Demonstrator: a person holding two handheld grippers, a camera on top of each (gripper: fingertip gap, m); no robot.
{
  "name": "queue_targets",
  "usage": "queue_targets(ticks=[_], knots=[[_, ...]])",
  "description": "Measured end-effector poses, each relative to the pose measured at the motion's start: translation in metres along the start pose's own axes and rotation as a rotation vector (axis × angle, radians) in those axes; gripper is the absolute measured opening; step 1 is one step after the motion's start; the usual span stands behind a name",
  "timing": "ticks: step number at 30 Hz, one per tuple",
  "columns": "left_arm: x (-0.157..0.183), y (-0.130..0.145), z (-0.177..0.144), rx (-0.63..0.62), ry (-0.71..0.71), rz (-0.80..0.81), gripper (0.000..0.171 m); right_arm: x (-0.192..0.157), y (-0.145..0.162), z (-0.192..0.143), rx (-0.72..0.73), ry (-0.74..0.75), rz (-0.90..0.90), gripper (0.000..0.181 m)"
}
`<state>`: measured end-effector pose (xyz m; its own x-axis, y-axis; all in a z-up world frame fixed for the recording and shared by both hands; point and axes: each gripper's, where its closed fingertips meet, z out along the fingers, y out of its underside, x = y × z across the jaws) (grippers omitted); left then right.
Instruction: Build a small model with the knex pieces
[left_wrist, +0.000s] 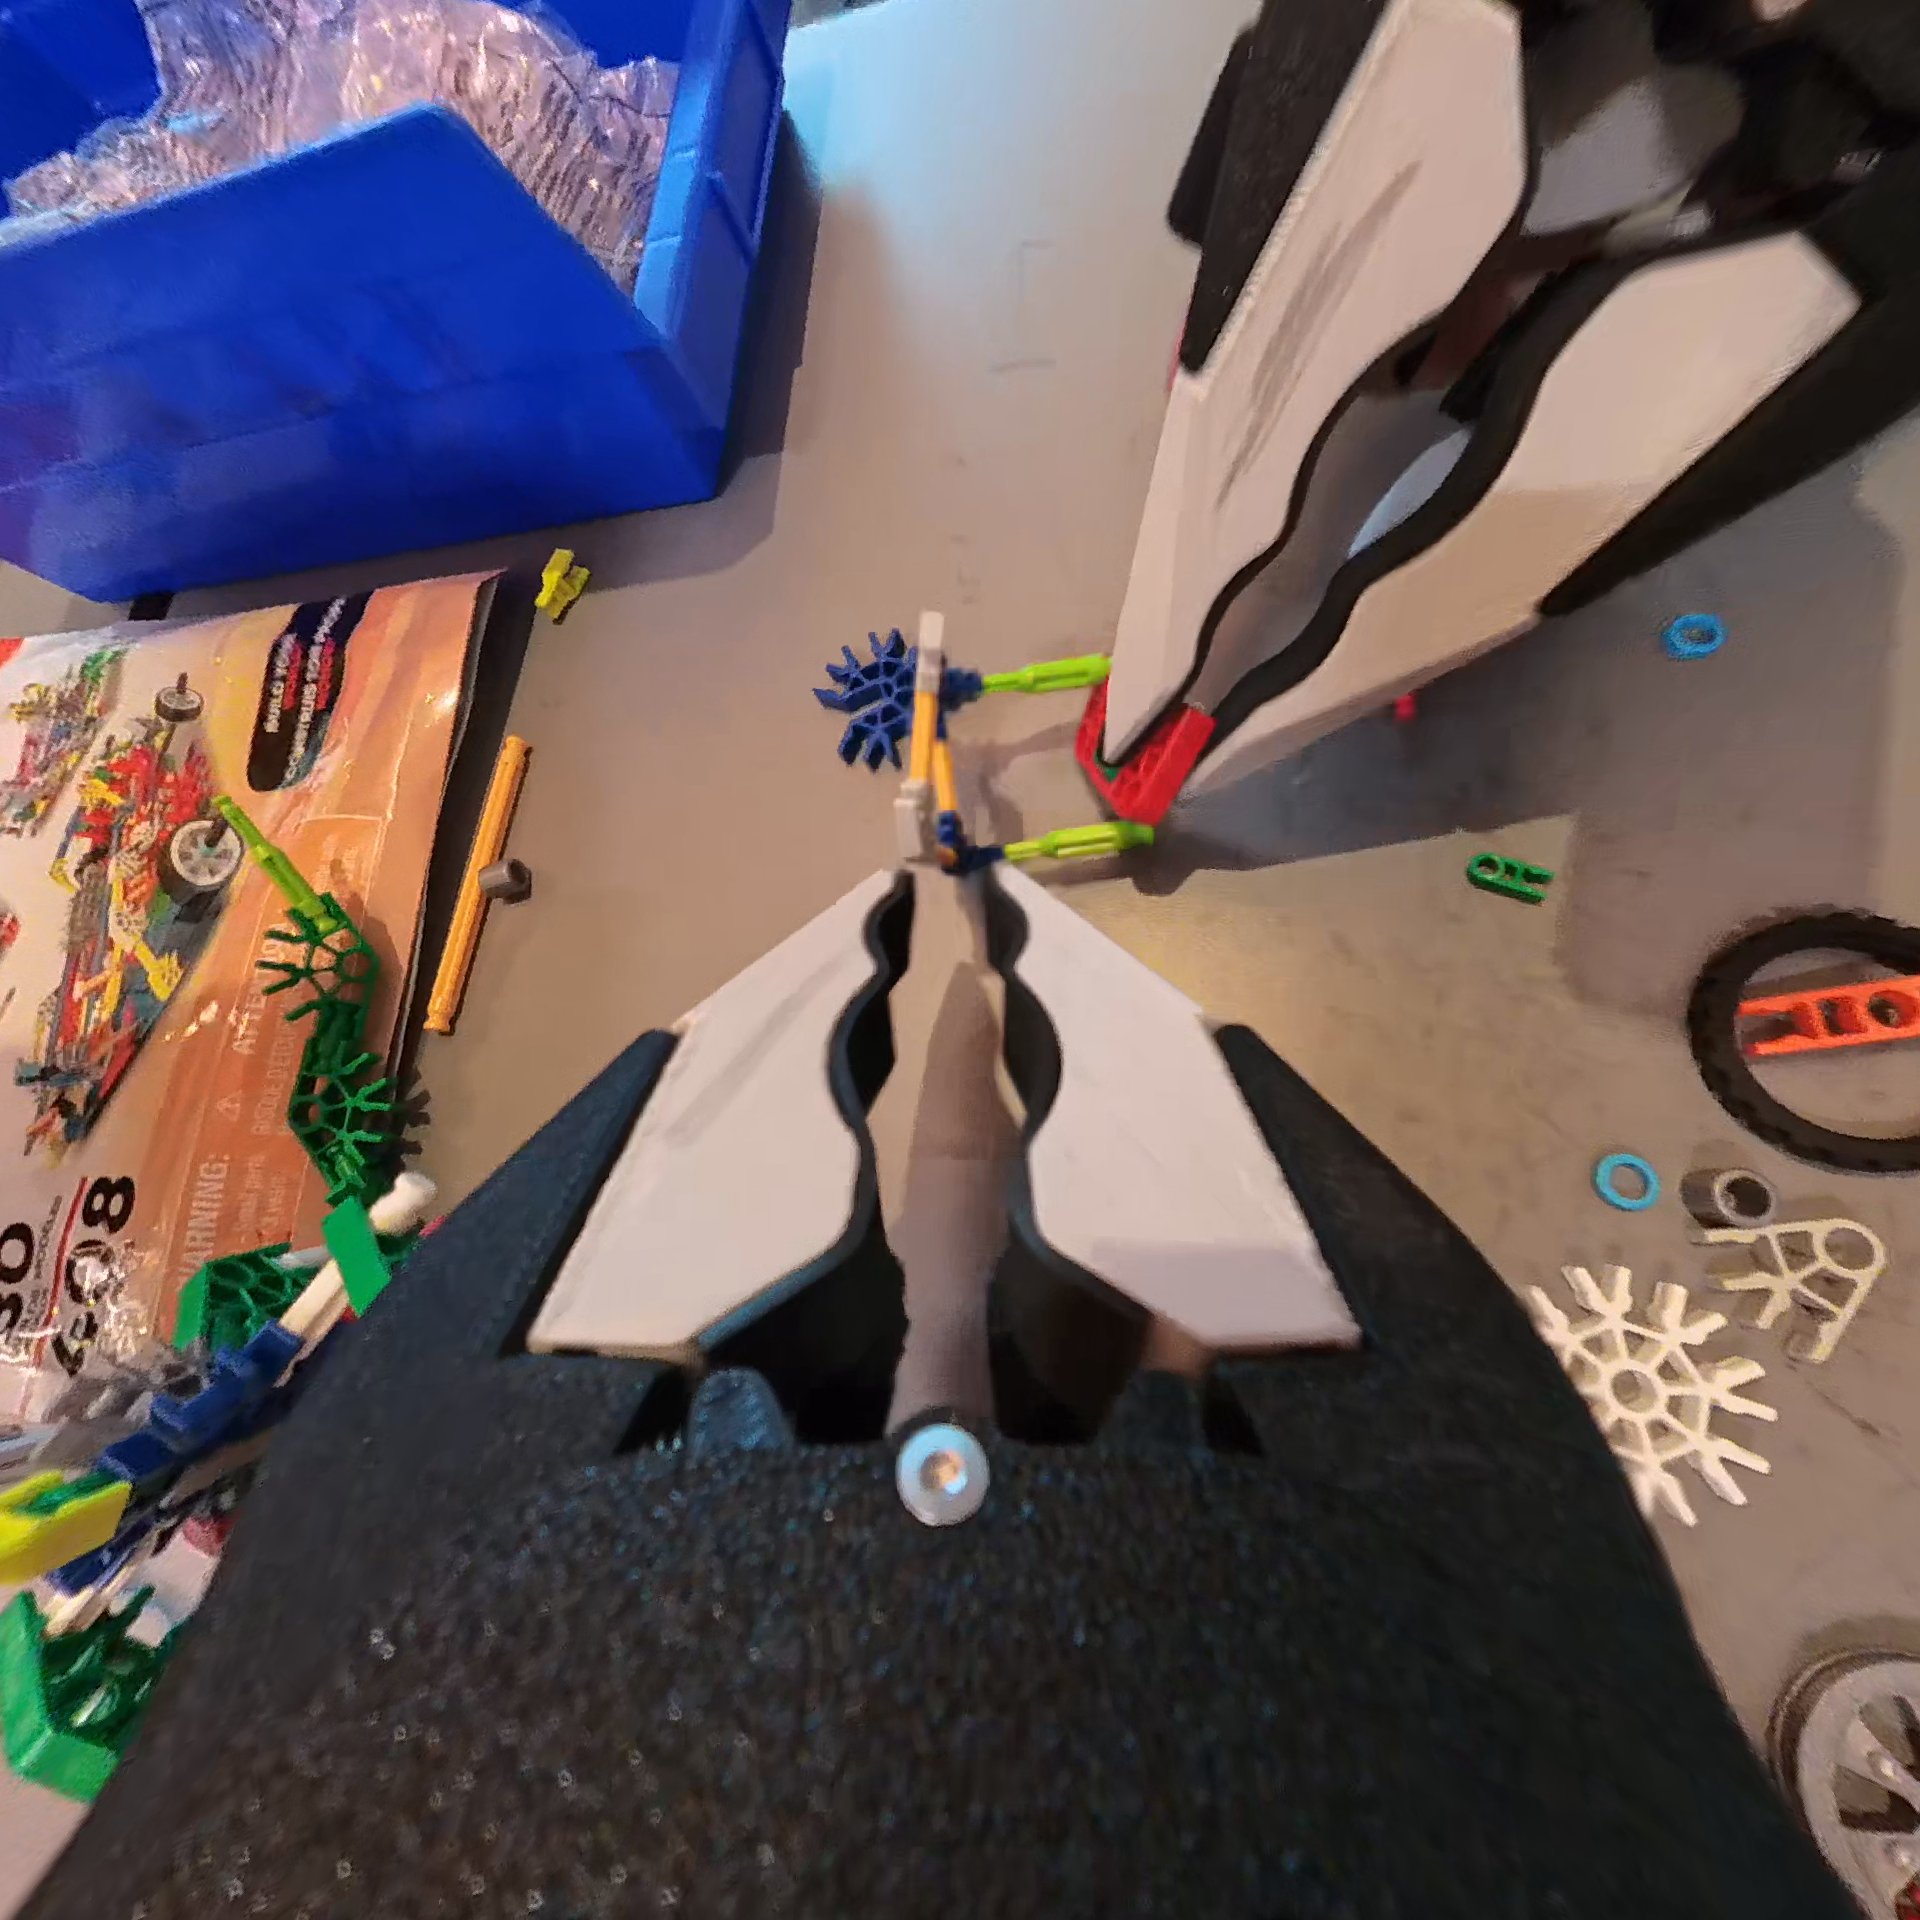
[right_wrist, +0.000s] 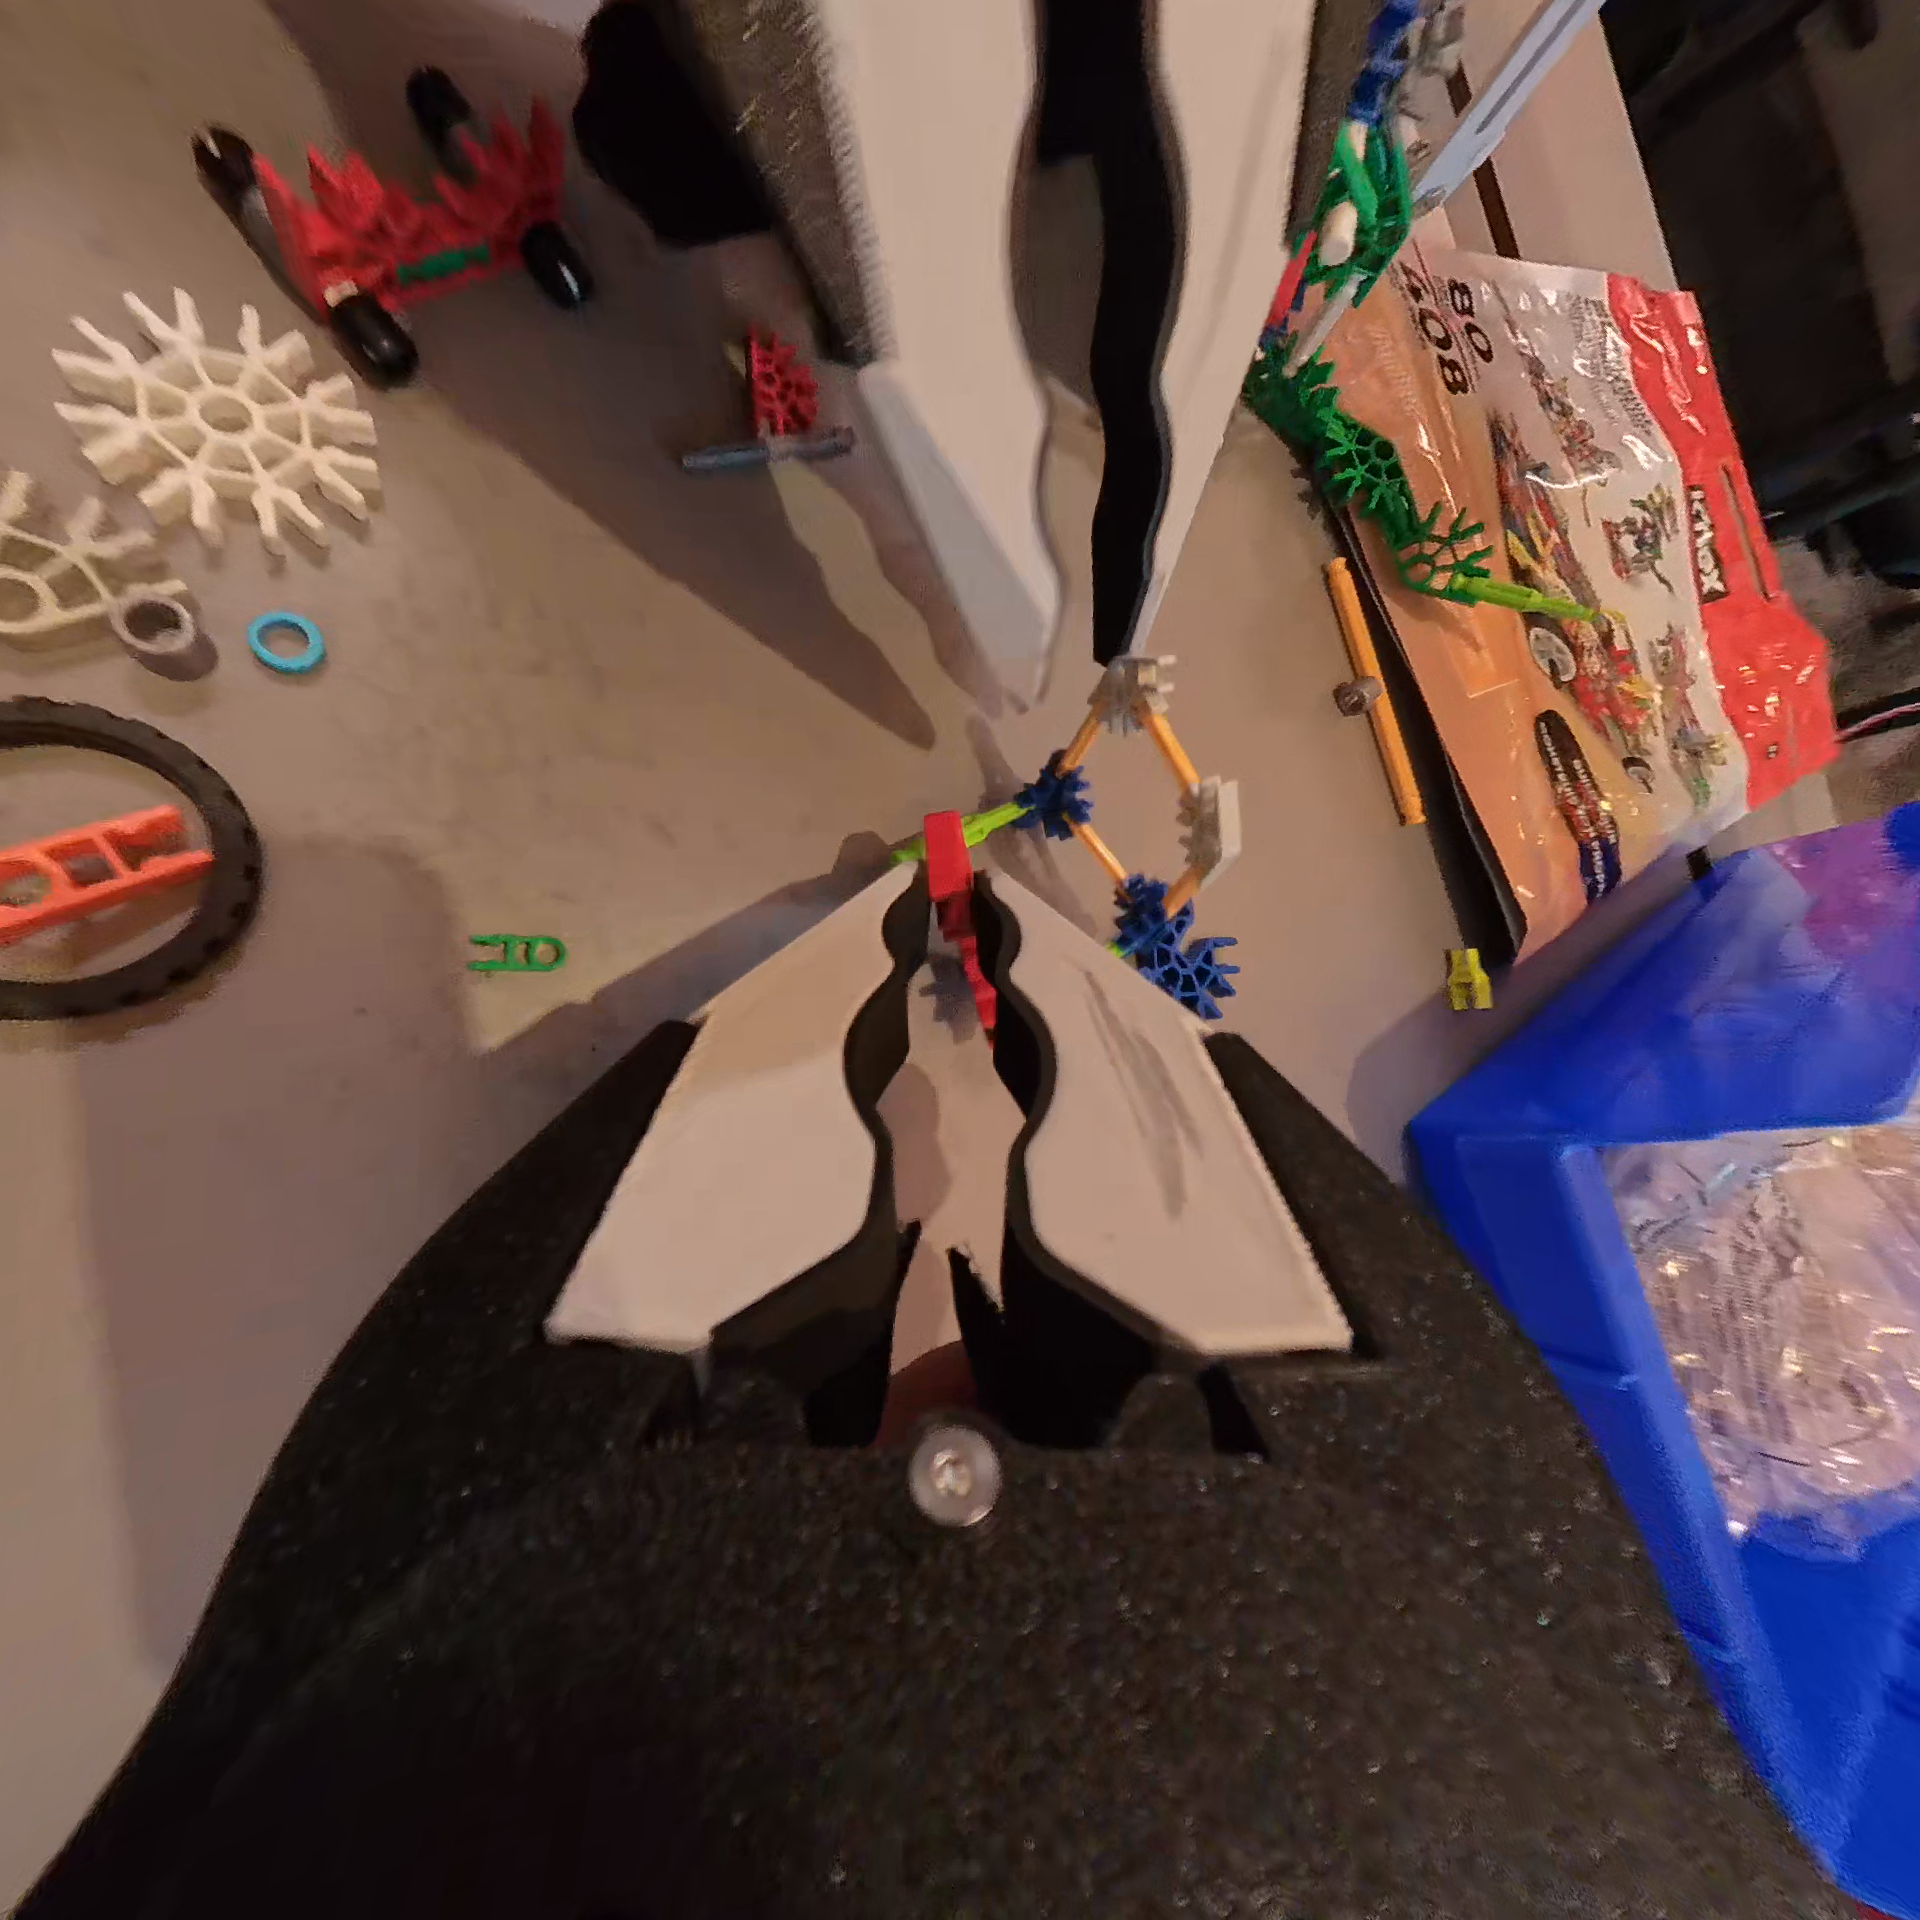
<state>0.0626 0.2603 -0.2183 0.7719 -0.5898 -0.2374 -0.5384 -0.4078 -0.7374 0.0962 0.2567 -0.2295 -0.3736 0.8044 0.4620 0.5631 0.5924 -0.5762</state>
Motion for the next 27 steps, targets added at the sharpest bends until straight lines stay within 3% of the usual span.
queue_targets(ticks=[2, 5, 7, 10, 13, 19, 24, 27], knots=[[0.000, 0.003, 0.001, -0.009, -0.008, 0.010, 0.026, -0.002, -0.004, -0.005, 0.035, -0.054, 0.051, 0.005], [-0.002, 0.001, -0.002, 0.009, -0.047, 0.067, 0.037, -0.004, -0.001, -0.010, 0.044, -0.128, 0.132, 0.005], [0.000, 0.002, -0.006, -0.001, -0.057, 0.105, 0.032, -0.005, 0.002, -0.013, 0.045, -0.174, 0.177, 0.005], [0.025, -0.008, -0.013, 0.080, -0.006, 0.247, 0.020, -0.010, 0.002, -0.019, 0.074, -0.265, 0.246, 0.005], [0.036, -0.014, -0.010, 0.100, -0.025, 0.351, 0.020, -0.013, 0.000, -0.023, 0.108, -0.348, 0.320, 0.005], [0.045, -0.005, 0.009, 0.059, -0.038, 0.443, 0.023, -0.023, -0.007, -0.031, 0.172, -0.503, 0.410, 0.005], [0.049, -0.012, 0.018, 0.094, -0.074, 0.499, 0.022, -0.029, -0.011, -0.035, 0.195, -0.593, 0.433, 0.005], [0.050, -0.010, 0.022, 0.097, -0.081, 0.522, 0.013, -0.036, -0.013, -0.039, 0.186, -0.644, 0.416, 0.005]])
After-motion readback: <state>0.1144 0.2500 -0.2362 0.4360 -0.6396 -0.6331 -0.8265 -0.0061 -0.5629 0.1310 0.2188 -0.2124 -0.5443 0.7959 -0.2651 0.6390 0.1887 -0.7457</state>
